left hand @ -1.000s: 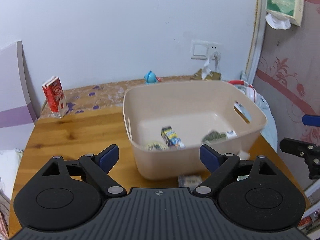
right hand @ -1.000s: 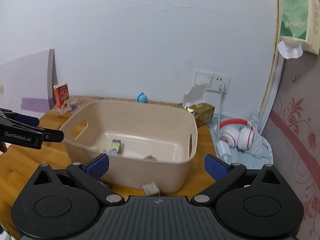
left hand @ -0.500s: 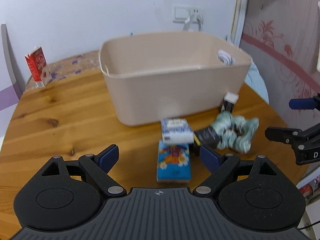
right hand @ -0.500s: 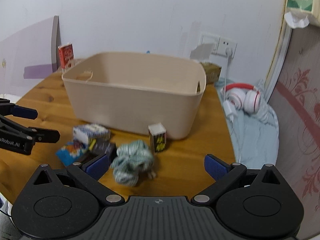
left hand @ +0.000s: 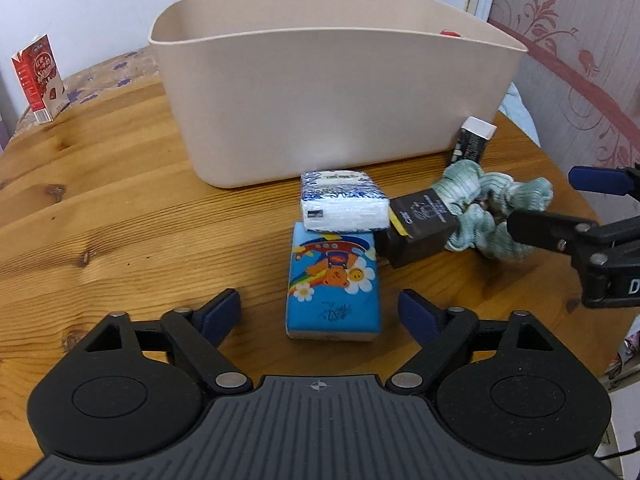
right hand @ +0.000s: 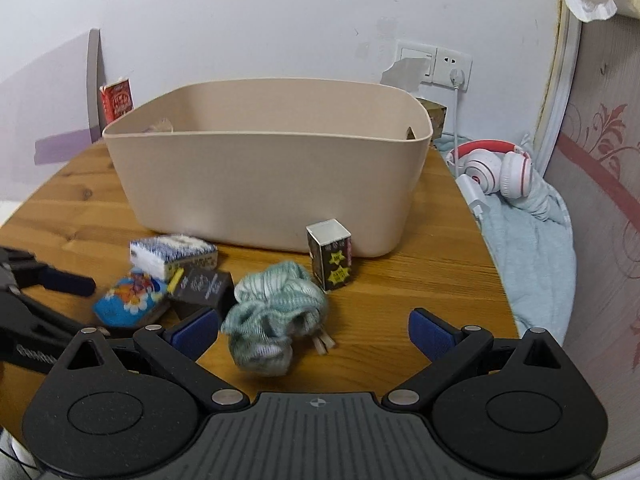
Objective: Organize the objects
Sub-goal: 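Grasp the blue cartoon tissue pack with left gripper while right gripper grasps the green-white cloth, then lift the tissue pack and cloth and carry them over the basket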
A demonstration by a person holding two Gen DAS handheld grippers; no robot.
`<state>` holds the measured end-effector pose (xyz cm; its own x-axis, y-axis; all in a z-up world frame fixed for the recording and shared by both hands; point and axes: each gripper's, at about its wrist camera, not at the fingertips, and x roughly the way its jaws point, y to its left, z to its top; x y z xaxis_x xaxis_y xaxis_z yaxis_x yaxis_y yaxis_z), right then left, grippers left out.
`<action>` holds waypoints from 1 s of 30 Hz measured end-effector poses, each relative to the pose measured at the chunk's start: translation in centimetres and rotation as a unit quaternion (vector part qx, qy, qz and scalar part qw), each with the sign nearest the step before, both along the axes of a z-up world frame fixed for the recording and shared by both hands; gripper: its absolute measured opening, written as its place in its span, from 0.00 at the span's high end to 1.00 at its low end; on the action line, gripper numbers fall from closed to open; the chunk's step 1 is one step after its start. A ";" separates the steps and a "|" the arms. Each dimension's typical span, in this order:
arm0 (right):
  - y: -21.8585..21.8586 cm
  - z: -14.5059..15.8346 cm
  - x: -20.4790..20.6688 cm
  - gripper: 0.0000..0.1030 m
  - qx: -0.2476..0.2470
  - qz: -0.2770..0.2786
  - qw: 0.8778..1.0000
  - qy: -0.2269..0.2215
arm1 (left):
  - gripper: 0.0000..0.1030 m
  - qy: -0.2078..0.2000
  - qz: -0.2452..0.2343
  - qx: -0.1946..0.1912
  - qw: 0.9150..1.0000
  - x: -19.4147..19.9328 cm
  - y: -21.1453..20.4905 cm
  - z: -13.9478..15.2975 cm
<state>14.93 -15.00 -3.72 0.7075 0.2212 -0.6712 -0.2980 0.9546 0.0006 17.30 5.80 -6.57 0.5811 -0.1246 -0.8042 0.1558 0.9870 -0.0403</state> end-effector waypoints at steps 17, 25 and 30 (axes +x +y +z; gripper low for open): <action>0.2 -0.6 0.3 0.87 0.034 0.011 0.999 0.035 | 0.55 -0.005 -0.026 0.008 1.000 -0.8 -0.5 1.1; -0.9 2.0 -1.5 0.88 0.051 0.004 0.999 -0.002 | 0.55 -0.039 -0.031 0.004 0.999 -3.3 -0.5 3.7; -1.9 4.4 -2.4 0.88 0.068 0.001 0.997 -0.030 | 0.55 -0.063 -0.027 0.005 0.998 -4.4 -0.3 5.8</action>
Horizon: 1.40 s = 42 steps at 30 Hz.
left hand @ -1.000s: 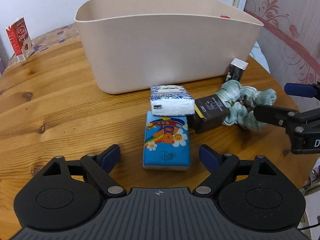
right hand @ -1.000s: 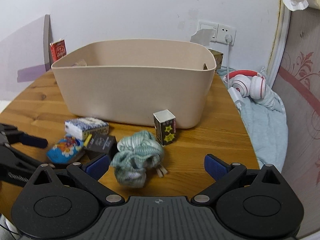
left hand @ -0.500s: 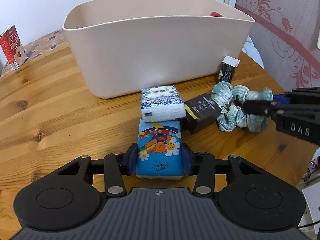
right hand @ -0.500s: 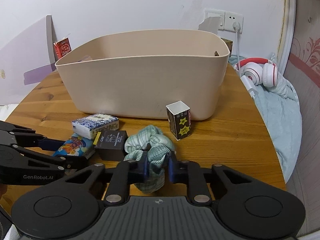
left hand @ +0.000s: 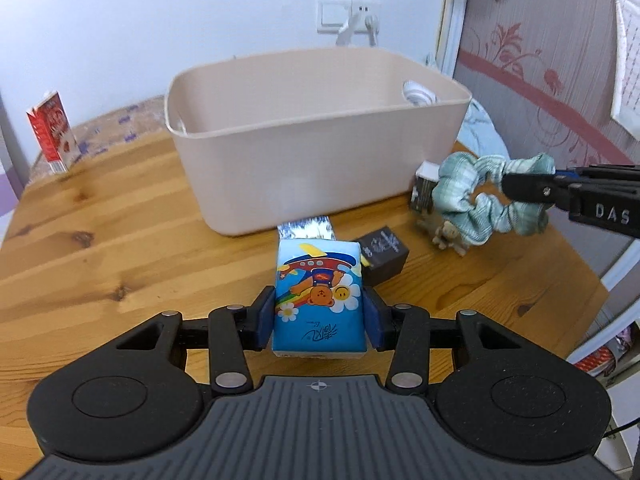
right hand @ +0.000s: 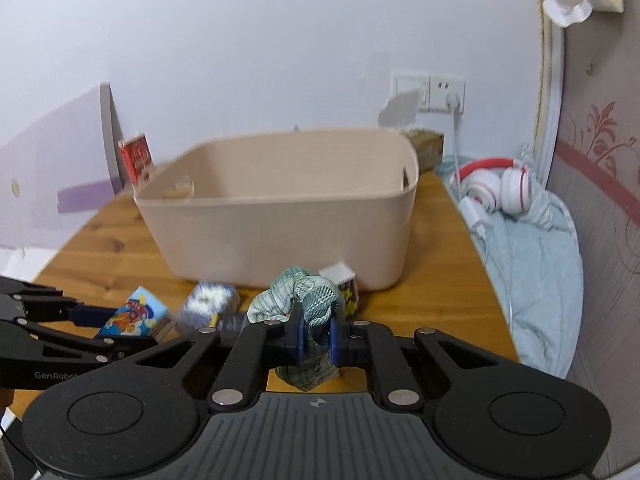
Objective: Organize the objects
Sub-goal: 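Lift the tissue pack and cloth and carry them over the basket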
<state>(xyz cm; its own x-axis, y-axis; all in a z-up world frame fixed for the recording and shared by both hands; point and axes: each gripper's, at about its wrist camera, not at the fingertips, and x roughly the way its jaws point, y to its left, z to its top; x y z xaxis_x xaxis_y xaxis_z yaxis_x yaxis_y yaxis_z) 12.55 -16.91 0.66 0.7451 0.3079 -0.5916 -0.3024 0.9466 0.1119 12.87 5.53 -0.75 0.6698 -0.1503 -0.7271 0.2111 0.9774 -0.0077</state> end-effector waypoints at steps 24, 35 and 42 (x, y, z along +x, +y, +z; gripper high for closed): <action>-1.4 7.1 2.7 0.88 0.034 -0.027 0.994 -0.098 | 0.55 -0.094 0.037 0.000 0.995 4.7 2.1 8.1; -0.6 6.5 7.9 0.88 0.020 -0.036 0.994 -0.101 | 0.55 -0.063 0.060 0.028 0.996 13.2 1.4 5.6; 1.4 4.0 12.3 0.88 -0.039 -0.017 0.997 -0.065 | 0.55 -0.001 0.051 0.036 0.998 17.4 0.7 2.6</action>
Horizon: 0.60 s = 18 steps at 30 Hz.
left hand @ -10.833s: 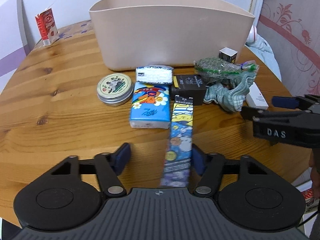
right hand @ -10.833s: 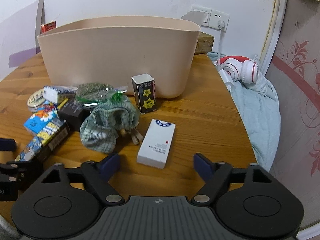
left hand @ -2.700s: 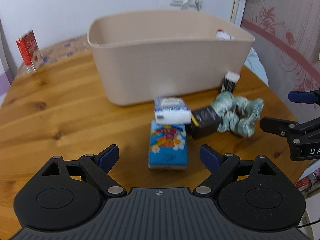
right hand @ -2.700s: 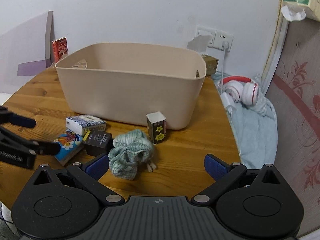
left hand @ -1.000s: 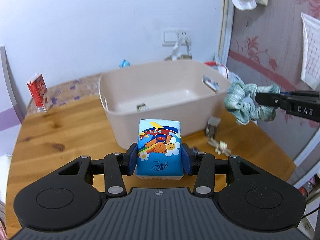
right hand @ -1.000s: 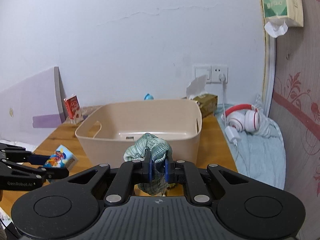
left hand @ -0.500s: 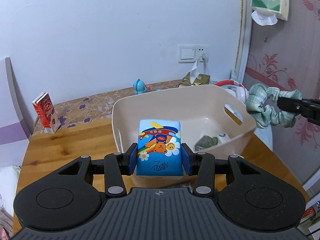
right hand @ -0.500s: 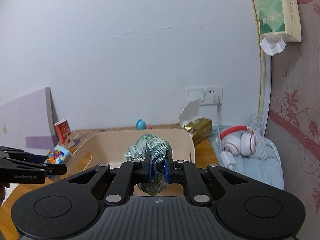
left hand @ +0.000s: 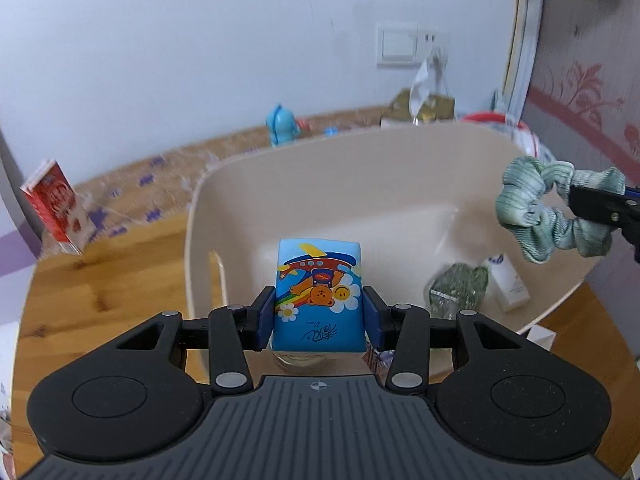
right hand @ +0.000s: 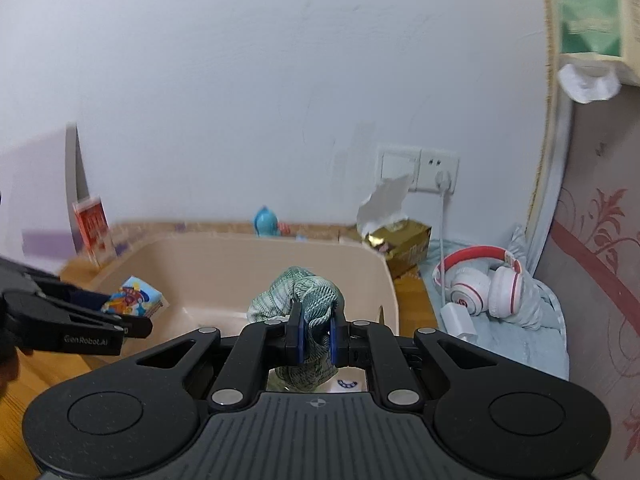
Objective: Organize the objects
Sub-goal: 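Lift the tissue pack and cloth and carry them over the basket, then open both grippers to drop the tissue pack and cloth into the basket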
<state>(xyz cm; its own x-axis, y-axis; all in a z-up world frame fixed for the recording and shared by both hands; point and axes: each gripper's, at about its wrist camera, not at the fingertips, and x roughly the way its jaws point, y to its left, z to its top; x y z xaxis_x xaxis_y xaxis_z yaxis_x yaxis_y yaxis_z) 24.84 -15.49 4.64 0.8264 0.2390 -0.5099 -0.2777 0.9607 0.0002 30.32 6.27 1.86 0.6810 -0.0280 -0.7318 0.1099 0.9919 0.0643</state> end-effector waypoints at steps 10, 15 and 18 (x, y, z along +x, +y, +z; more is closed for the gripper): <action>1.8 -3.2 2.5 0.75 -0.048 0.011 0.998 0.046 | 0.45 0.013 -0.006 0.017 1.000 0.8 -0.9 -1.2; 1.5 -2.8 1.5 0.42 -0.040 0.002 0.999 0.033 | 0.26 -0.025 0.006 0.017 1.000 -0.9 -0.6 0.2; 0.9 -1.8 0.4 0.25 -0.032 -0.004 0.999 0.018 | 0.22 -0.044 0.019 0.011 0.999 -2.2 -0.1 1.3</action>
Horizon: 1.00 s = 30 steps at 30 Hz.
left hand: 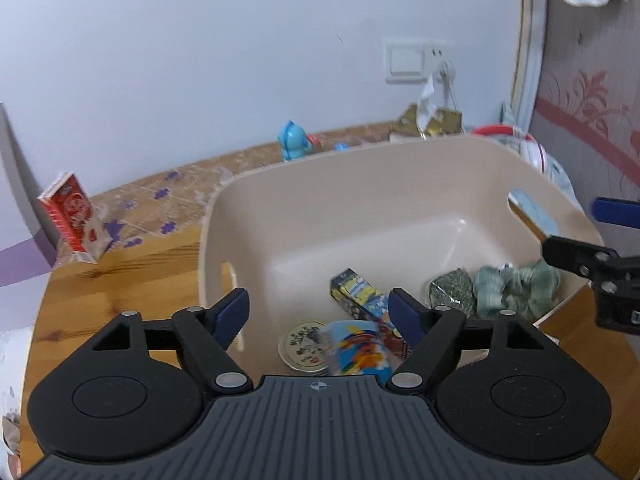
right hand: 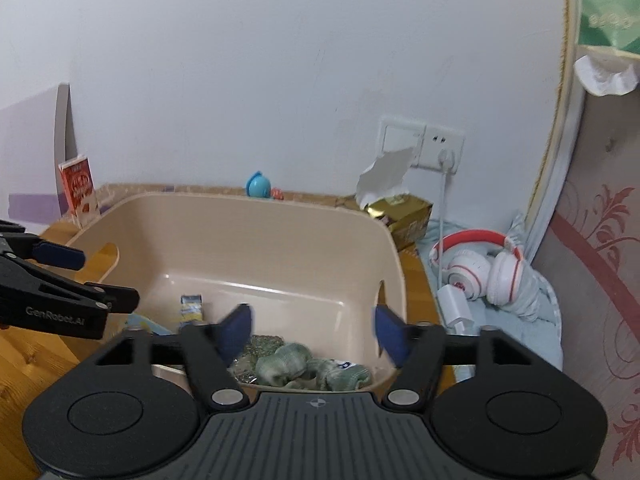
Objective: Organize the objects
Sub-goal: 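Open both grippers to drop the tissue pack and cloth into the basket, then grasp the blue-white patterned box with left gripper while right gripper grasps the figurine keychain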
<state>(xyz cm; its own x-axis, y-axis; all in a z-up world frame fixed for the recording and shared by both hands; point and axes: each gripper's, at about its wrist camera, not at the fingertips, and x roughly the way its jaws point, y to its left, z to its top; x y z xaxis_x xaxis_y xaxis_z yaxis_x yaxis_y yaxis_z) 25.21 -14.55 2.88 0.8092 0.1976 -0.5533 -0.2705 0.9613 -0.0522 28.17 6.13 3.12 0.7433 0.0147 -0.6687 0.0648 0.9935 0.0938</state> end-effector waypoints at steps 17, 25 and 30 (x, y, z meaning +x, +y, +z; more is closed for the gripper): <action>-4.5 0.4 -7.9 0.00 0.016 -0.005 1.000 -0.019 | 0.15 -0.026 -0.001 -0.004 1.000 -9.4 1.6 -0.7; -5.1 -2.7 -8.7 0.00 0.007 -0.009 1.000 0.026 | 0.15 0.021 -0.005 -0.017 1.000 -10.1 1.3 -4.1; -4.7 -5.3 -8.5 0.00 0.001 0.001 0.998 0.067 | 0.15 0.061 -0.020 -0.010 0.998 -9.5 0.5 -6.9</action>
<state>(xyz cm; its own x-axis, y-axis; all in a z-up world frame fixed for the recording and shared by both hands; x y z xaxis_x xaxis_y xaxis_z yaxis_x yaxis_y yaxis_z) 16.69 -19.24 -2.43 0.7280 0.2002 -0.6557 -0.2764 0.9610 -0.0135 18.69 6.58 -3.74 0.6560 -0.0277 -0.7543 0.1137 0.9915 0.0625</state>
